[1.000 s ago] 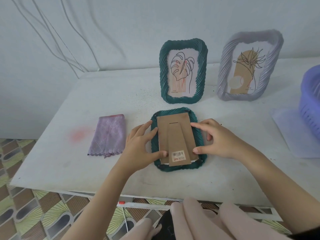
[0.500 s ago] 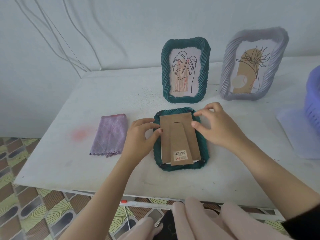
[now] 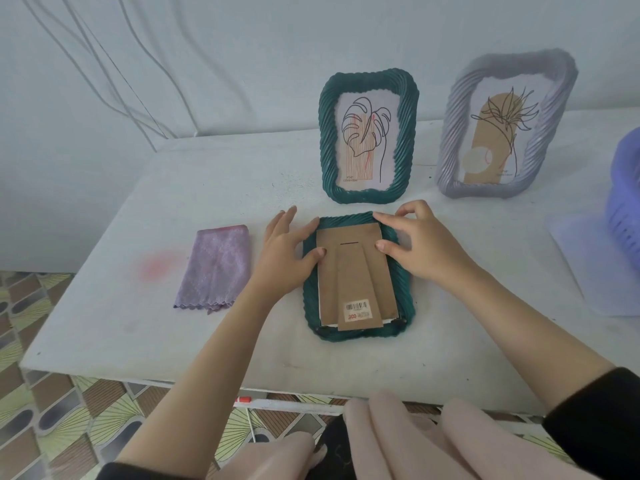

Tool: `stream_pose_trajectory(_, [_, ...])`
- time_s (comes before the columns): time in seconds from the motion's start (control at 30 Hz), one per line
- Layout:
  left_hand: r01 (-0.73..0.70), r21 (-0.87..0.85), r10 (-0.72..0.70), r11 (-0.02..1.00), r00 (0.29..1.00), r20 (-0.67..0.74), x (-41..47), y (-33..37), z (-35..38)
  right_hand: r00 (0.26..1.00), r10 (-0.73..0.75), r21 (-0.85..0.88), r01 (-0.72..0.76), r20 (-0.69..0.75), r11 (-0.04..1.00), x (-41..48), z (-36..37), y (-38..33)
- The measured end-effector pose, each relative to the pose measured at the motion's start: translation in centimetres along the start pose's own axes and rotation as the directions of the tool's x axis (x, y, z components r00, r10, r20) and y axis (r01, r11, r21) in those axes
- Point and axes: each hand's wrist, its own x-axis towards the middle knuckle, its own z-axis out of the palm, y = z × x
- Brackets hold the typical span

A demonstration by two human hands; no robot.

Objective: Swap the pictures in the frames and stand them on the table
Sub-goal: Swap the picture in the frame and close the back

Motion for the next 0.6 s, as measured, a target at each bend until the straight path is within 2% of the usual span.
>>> stream_pose_trajectory(0.6, [-0.032, 0.029, 0.032, 0.999, 0.999, 0.001, 0.18, -0.57, -0.61, 0.997, 0.017, -0.010, -0.017, 0.070, 1.000, 0.37, -0.27, -0.17])
